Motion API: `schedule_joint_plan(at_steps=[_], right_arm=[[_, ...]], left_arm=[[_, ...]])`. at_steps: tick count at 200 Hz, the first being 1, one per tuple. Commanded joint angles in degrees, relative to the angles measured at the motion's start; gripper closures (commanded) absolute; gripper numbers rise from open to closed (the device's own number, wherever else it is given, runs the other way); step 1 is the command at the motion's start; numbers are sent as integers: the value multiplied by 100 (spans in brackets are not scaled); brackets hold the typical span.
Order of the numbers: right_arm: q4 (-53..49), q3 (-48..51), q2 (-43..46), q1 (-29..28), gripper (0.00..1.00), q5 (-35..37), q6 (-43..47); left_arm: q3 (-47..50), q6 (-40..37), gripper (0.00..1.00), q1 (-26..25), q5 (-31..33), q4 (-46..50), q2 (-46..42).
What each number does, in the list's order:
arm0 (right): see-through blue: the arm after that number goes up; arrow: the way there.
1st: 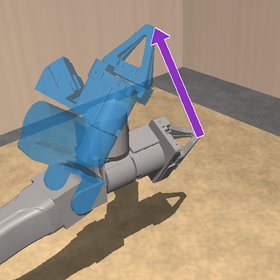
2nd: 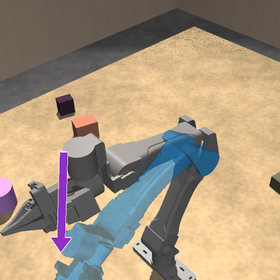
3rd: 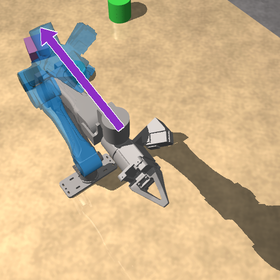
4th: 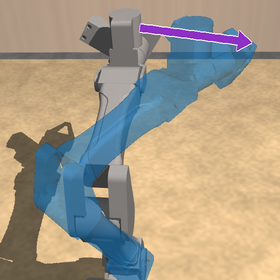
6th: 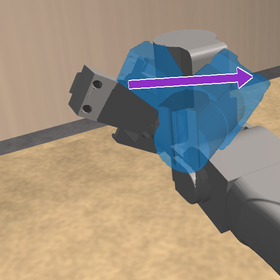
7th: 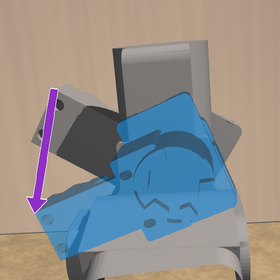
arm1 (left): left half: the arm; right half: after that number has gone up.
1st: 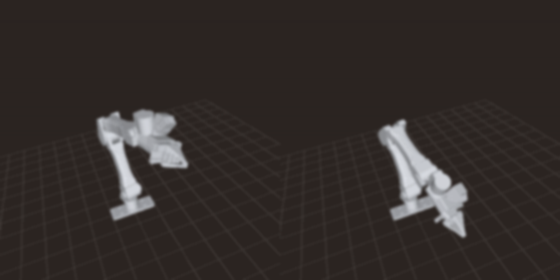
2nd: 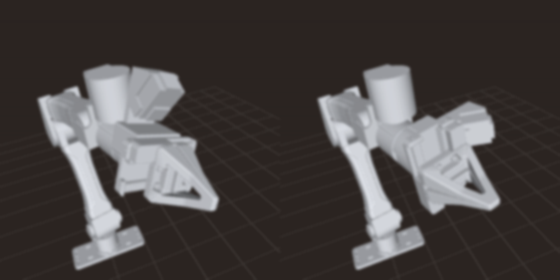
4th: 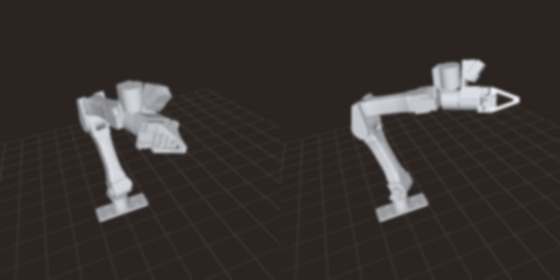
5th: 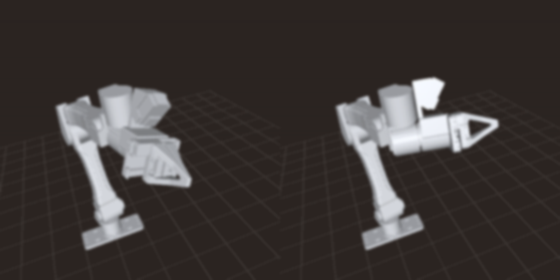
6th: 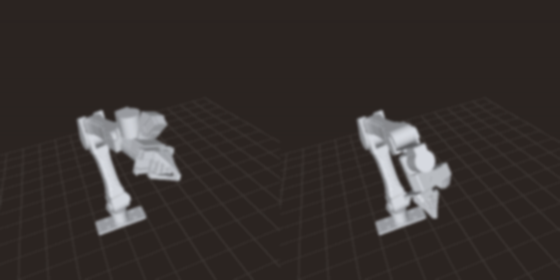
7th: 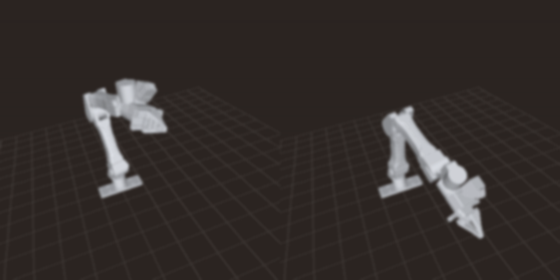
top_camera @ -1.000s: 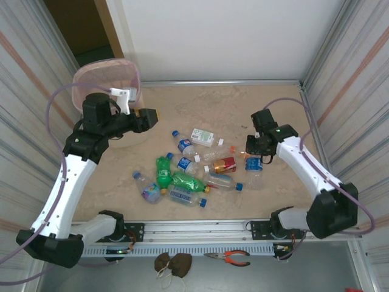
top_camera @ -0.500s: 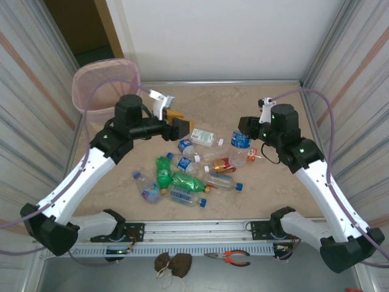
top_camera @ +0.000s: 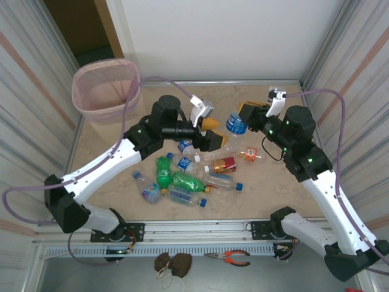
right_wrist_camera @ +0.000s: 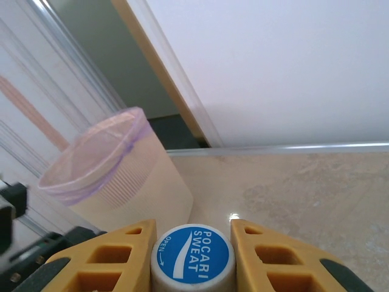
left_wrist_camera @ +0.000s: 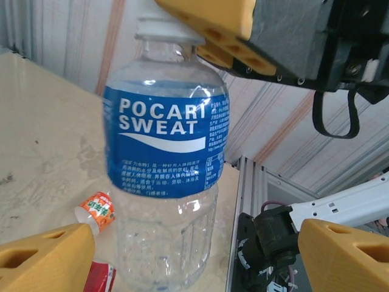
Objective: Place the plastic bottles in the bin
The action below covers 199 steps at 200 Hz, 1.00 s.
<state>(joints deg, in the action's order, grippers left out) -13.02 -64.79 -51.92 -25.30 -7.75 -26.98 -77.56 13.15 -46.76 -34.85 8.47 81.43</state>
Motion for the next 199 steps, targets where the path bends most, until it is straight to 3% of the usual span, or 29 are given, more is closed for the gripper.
schedule_joint_plan(at_steps=[1,58,96,145,199], right_arm=[[254,-283,69,-74,76,55,-158],[78,-437,-53,-151,76,312,-268],[33,-442,-46,-160,76,423,-271],[-36,-459,-46,-160,76,614,-316],[-67,-473,-54,-161,76,583,-347]], left_arm=[[-317,-274,11,-214,189,26,185],[-1005,-551,13,-632,1407,911,783],[-1022,-479,23,-644,1462,893,847],[-1007,-650,20,-659,1232,885,962],[-966,-723,33,-668,1283,831,972]])
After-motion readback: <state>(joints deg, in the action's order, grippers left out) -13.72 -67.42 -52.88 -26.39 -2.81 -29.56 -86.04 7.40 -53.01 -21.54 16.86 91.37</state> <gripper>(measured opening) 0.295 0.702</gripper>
